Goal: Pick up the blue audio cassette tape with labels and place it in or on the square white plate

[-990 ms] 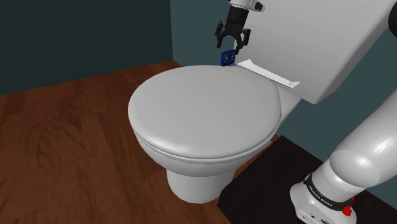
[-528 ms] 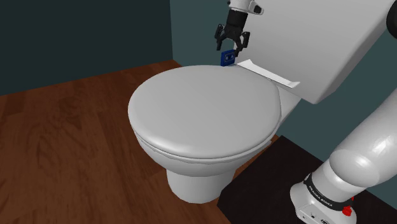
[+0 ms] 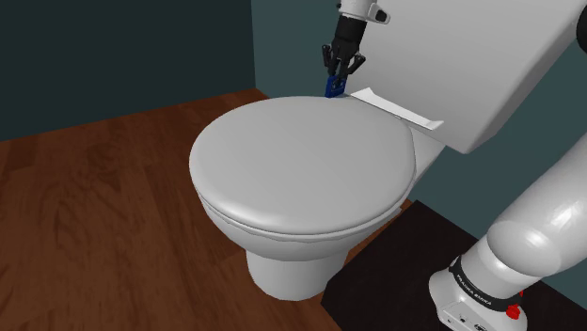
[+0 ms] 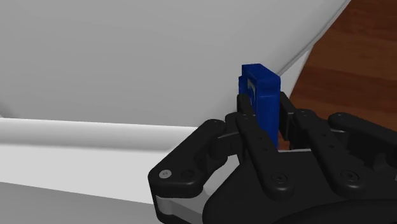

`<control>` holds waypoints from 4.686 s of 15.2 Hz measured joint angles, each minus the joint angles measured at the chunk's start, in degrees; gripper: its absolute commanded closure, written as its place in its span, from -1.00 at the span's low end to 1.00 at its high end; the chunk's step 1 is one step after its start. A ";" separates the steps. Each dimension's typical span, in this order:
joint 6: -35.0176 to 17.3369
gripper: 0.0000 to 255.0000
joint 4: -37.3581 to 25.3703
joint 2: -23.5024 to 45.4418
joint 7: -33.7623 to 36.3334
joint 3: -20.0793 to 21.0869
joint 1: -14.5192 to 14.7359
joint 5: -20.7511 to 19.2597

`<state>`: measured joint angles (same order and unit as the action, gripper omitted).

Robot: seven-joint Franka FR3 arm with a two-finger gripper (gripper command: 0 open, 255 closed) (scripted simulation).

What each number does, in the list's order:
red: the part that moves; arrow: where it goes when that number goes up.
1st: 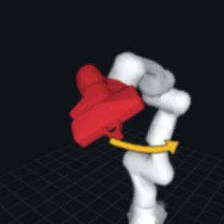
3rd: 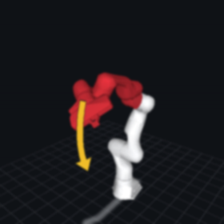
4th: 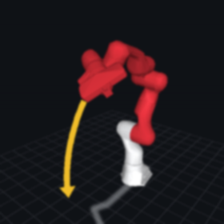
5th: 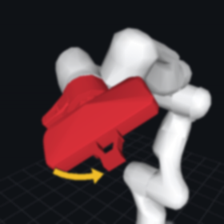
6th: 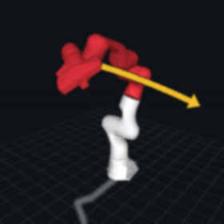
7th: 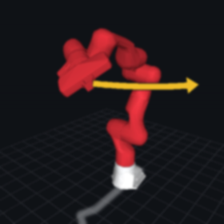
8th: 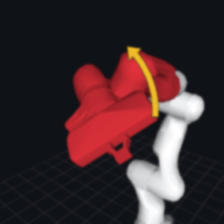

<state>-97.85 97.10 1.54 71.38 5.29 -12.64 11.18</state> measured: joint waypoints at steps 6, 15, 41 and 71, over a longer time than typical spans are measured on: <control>3.93 1.00 -2.96 2.22 4.22 0.26 -0.49 0.58; 11.42 1.00 -11.57 4.32 2.11 -0.69 -0.67 7.18; 1.06 -1.00 1.30 -6.68 6.79 4.53 7.12 -5.11; 14.13 -1.00 -24.70 19.96 -68.47 9.47 8.68 -9.16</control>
<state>-83.72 72.41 21.50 2.91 14.76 -3.96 2.03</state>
